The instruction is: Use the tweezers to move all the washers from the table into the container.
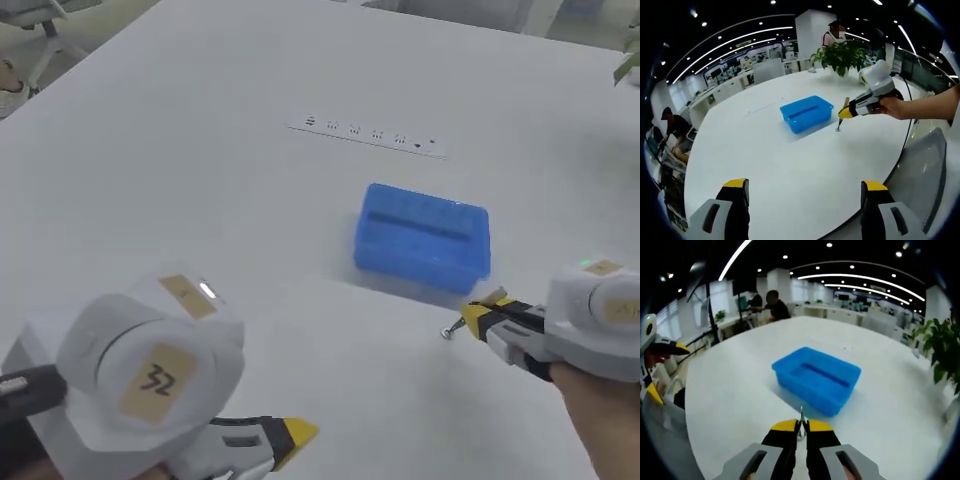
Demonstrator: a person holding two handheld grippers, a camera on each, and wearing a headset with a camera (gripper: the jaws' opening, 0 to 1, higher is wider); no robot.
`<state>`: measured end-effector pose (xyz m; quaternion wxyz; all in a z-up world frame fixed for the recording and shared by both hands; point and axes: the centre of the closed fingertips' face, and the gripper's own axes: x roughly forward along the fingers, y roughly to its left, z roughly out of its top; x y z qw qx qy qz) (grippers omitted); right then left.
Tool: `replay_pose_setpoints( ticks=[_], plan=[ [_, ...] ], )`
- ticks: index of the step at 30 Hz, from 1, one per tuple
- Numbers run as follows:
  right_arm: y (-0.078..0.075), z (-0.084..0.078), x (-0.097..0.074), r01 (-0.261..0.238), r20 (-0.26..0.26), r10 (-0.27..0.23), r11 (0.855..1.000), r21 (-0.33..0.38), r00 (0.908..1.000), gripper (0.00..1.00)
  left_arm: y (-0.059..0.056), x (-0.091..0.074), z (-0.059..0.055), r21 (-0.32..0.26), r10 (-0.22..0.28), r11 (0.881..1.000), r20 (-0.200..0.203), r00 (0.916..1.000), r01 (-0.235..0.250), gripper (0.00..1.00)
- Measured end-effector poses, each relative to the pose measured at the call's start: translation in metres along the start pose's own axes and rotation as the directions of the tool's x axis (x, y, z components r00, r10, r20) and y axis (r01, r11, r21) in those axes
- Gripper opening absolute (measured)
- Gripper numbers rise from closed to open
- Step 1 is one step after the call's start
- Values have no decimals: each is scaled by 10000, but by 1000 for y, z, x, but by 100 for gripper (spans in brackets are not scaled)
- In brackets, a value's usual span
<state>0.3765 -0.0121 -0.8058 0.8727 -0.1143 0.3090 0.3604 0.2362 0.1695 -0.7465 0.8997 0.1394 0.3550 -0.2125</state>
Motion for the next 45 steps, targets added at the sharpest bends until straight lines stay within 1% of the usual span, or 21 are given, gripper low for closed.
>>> replay_pose_setpoints(
  ticks=[3, 7, 13, 16, 24, 31, 34, 42, 45],
  plan=[
    [2, 3, -3, -41, 18, 41, 10000, -27, 10000, 2, 1, -1, 1, -31, 39, 10000, 55, 10000, -39, 94],
    [4, 7, -9, -155, 77, 154, 9999, 53, 9999, 2, 1, -2, 0, -26, 45, 10000, 38, 10000, -45, 94],
    [8, 22, -18, -228, 368, 229, 9997, -35, 9991, 2, 0, -3, -1, -21, 28, 10000, 27, 10000, -28, 94],
    [7, 32, -21, -230, 576, 234, 9997, -67, 9981, 2, -2, -2, -2, 37, -29, 10000, -66, 10000, 30, 94],
    [5, 46, -22, -318, 771, 335, 9992, -235, 9965, 2, -1, -2, -1, -1, -4, 10000, -16, 10000, 4, 94],
    [2, 55, -22, -336, 904, 368, 9988, -368, 9952, 2, -1, -2, -5, -86, -19, 10000, -97, 10000, 19, 94],
    [0, 59, -23, -335, 979, 373, 9986, -409, 9945, 2, -2, -3, -3, -196, -48, 9998, -6, 10000, 48, 94],
    [-6, 70, -22, -271, 1131, 326, 9984, -504, 9930, 2, -2, -3, -2, -198, -51, 9998, 9, 10000, 51, 94],
    [-9, 74, -20, -223, 1196, 282, 9985, -508, 9924, 2, -4, -3, 1, -383, -167, 9991, 190, 9997, 174, 95]
  ],
)
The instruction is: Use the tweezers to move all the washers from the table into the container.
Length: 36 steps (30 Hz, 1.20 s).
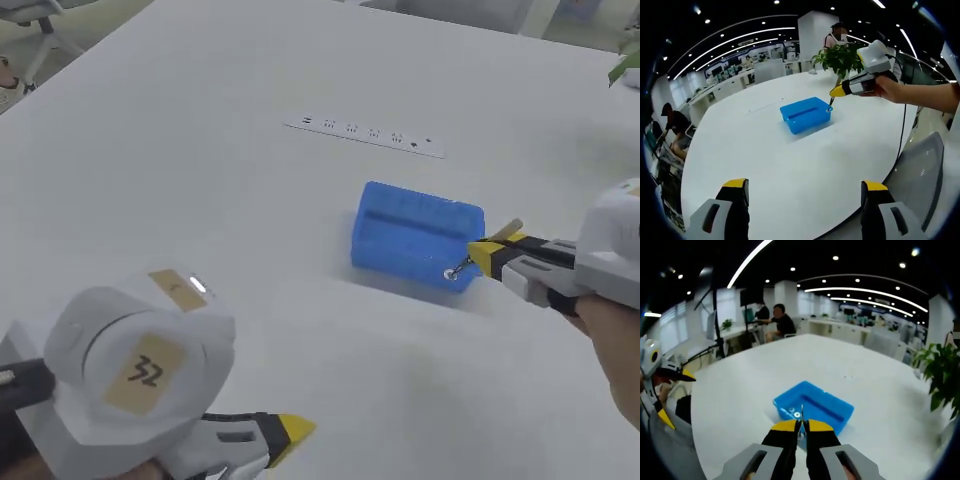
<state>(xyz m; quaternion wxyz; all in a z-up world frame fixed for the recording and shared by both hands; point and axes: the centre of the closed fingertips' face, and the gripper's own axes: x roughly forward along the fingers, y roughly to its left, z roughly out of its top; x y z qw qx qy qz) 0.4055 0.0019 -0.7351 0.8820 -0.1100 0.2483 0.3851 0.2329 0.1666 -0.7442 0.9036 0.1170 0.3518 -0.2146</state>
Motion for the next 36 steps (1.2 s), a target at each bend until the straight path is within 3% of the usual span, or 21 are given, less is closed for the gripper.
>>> replay_pose_setpoints(
  ticks=[9, 14, 18, 24, 36],
  plan=[
    [-11, 11, 14, 175, 184, -177, 9998, 84, 9997, 2, 1, 1, 0, 101, 23, 9999, -82, 10000, -22, 95],
    [-19, 10, 29, 352, 38, -353, 9992, 168, 9994, 2, 2, 1, -2, 135, 31, 9999, -165, 9999, -29, 94],
    [-32, 3, 47, 465, -246, -461, 9988, 152, 9986, 2, 2, 2, -2, 154, 24, 9999, -189, 9998, -21, 94],
    [-38, -12, 69, 485, -737, -472, 9987, 165, 9962, 2, 3, 2, -2, 152, 48, 9999, -209, 9998, -45, 94],
    [-42, -30, 74, 512, -1229, -478, 9984, 242, 9913, 2, 5, 2, -4, 134, 89, 9999, -280, 9996, -86, 94]
  ],
)
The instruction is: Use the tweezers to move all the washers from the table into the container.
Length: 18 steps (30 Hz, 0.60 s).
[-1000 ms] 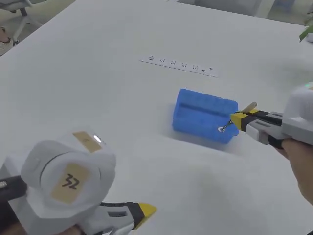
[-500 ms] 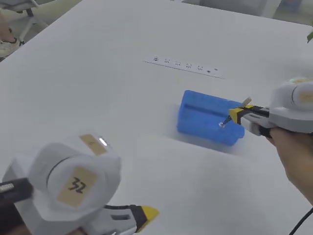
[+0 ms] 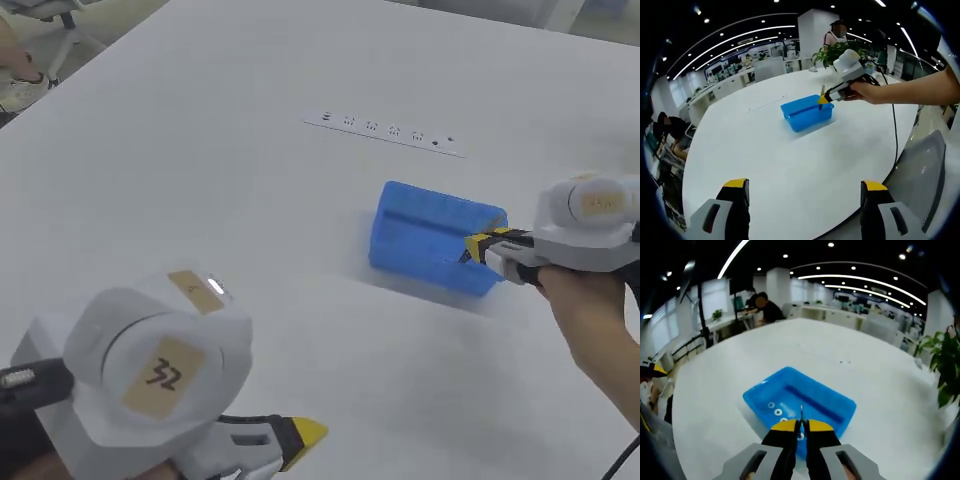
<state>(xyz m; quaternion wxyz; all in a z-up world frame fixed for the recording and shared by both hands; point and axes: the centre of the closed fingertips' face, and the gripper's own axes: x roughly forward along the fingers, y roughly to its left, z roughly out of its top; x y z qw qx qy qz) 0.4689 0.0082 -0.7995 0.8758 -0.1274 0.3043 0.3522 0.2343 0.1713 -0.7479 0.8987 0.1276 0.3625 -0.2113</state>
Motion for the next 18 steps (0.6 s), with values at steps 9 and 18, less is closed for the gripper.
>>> replay_pose_setpoints(
  ticks=[9, 18],
  plan=[
    [0, -7, 3, 25, -79, -24, 9999, 161, 10000, 2, 0, -1, 1, 10, 22, 10000, 34, 10000, -22, 94],
    [-2, 0, -2, 65, 193, -75, 9986, 520, 9998, 3, -1, -3, 4, 62, 57, 10000, 127, 9999, -57, 94]
  ],
)
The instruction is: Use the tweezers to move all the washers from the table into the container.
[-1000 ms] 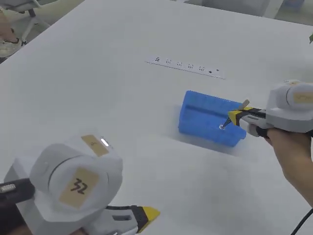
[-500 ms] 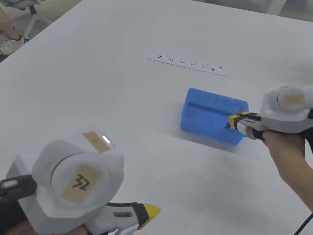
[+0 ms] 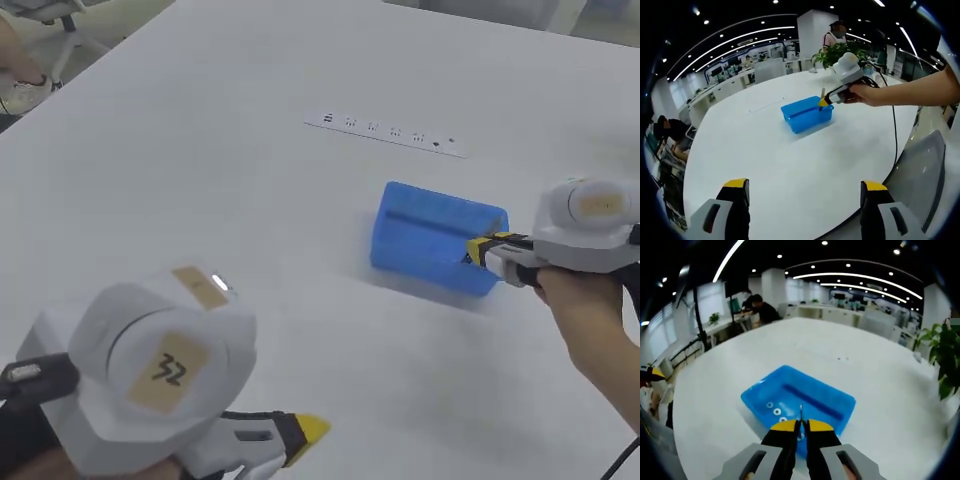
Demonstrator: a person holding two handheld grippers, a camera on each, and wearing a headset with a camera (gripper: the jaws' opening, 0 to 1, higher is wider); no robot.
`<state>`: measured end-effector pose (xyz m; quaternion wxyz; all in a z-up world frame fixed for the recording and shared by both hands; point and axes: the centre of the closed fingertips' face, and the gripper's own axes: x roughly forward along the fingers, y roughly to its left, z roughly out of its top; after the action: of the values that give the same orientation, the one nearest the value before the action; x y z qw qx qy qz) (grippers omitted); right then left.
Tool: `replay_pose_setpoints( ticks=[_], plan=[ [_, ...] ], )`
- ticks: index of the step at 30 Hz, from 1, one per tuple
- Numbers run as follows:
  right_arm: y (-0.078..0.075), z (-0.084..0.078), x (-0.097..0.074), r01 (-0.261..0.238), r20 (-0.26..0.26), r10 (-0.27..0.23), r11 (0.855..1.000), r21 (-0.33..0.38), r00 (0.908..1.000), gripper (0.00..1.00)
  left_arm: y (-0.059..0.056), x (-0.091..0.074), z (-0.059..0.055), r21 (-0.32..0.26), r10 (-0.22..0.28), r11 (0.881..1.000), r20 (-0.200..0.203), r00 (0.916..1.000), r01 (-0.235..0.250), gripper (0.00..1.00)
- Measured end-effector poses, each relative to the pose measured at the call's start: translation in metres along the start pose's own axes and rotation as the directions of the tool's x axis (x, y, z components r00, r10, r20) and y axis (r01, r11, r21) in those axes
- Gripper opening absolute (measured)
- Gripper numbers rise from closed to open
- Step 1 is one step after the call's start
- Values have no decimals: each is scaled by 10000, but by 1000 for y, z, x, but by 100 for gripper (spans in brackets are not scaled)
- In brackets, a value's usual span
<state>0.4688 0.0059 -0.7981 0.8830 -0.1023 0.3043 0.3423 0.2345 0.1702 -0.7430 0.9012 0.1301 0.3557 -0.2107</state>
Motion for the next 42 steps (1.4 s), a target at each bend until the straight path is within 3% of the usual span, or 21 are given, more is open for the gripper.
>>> replay_pose_setpoints(
  ticks=[4, 8, 13, 15, 18, 20, 22, 23, 24, 25, 26, 27, 29, 31, 32, 33, 36, 37, 39, 40, 42],
  plan=[
    [2, 15, -17, 39, 518, -37, 10000, -48, 9987, 3, 0, -1, 9, 253, -53, 9997, 214, 9998, 47, 90],
    [10, 26, -30, -157, 900, 172, 9997, -172, 9958, 3, -1, 1, 28, 872, -384, 9957, 673, 9970, 325, 81],
    [45, 33, -60, -829, 1241, 887, 9953, -507, 9883, 2, -6, 3, 59, 1694, -1160, 9811, 1310, 9846, 931, 64],
    [59, 31, -72, -1068, 1223, 1155, 9914, -756, 9857, 2, -11, 3, 73, 1912, -1652, 9722, 1525, 9744, 1349, 57],
    [86, 24, -89, -1859, 1073, 1966, 9772, -1027, 9746, 2, -20, 3, 96, 2366, -2370, 9531, 1958, 9516, 1887, 47],
    [97, 20, -98, -2065, 971, 2201, 9694, -1326, 9706, 2, -25, 2, 109, 2569, -2762, 9415, 2171, 9363, 2182, 41],
    [107, 17, -104, -2363, 835, 2509, 9595, -1531, 9644, 2, -30, 4, 119, 2851, -3118, 9272, 2280, 9224, 2429, 38],
    [112, 16, -107, -2504, 738, 2654, 9535, -1675, 9613, 2, -30, 5, 121, 2908, -3170, 9247, 2315, 9198, 2455, 37],
    [117, 14, -110, -2683, 591, 2834, 9450, -1872, 9572, 2, -39, 4, 126, 3314, -3709, 8987, 2249, 9010, 2872, 34],
    [121, 13, -113, -2774, 507, 2936, 9379, -2082, 9546, 2, -41, 5, 127, 3448, -3873, 8890, 2157, 8964, 3012, 31],
    [125, 13, -116, -2809, 530, 2991, 9339, -2212, 9527, 2, -41, 5, 129, 3519, -3889, 8869, 2187, 8949, 2994, 28],
    [129, 12, -118, -2942, 456, 3118, 9286, -2261, 9490, 2, -44, 5, 133, 3722, -4086, 8746, 2208, 8856, 3107, 27],
    [135, 11, -123, -3129, 462, 3316, 9213, -2307, 9423, 2, -46, 6, 137, 3638, -4252, 8714, 2255, 8766, 3291, 28],
    [143, 11, -128, -3335, 435, 3532, 9118, -2397, 9345, 2, -54, 4, 140, 3730, -4780, 8466, 2192, 8506, 3796, 26],
    [148, 11, -132, -3484, 407, 3690, 9040, -2477, 9285, 3, -54, 4, 141, 3866, -4839, 8403, 2185, 8474, 3801, 24],
    [151, 10, -133, -3601, 382, 3805, 8994, -2480, 9240, 3, -59, 4, 142, 4142, -5059, 8219, 2149, 8354, 3912, 23],
    [161, 9, -140, -3925, 330, 4128, 8854, -2490, 9102, 3, -72, 2, 145, 4266, -5695, 7822, 1941, 7987, 4541, 19],
    [165, 9, -142, -4057, 270, 4262, 8771, -2573, 9042, 3, -75, 3, 146, 4382, -5837, 7695, 1873, 7901, 4646, 18],
    [170, 8, -145, -4158, 208, 4372, 8679, -2717, 8991, 3, -80, 4, 147, 4539, -5986, 7538, 1759, 7815, 4752, 16],
    [172, 8, -146, -4215, 190, 4433, 8639, -2756, 8962, 3, -86, 3, 148, 4657, -6187, 7354, 1648, 7682, 4923, 15],
    [175, 7, -148, -4335, 150, 4548, 8579, -2758, 8905, 3, -91, 1, 151, 4700, -6367, 7235, 1710, 7519, 5056, 13]
  ],
)
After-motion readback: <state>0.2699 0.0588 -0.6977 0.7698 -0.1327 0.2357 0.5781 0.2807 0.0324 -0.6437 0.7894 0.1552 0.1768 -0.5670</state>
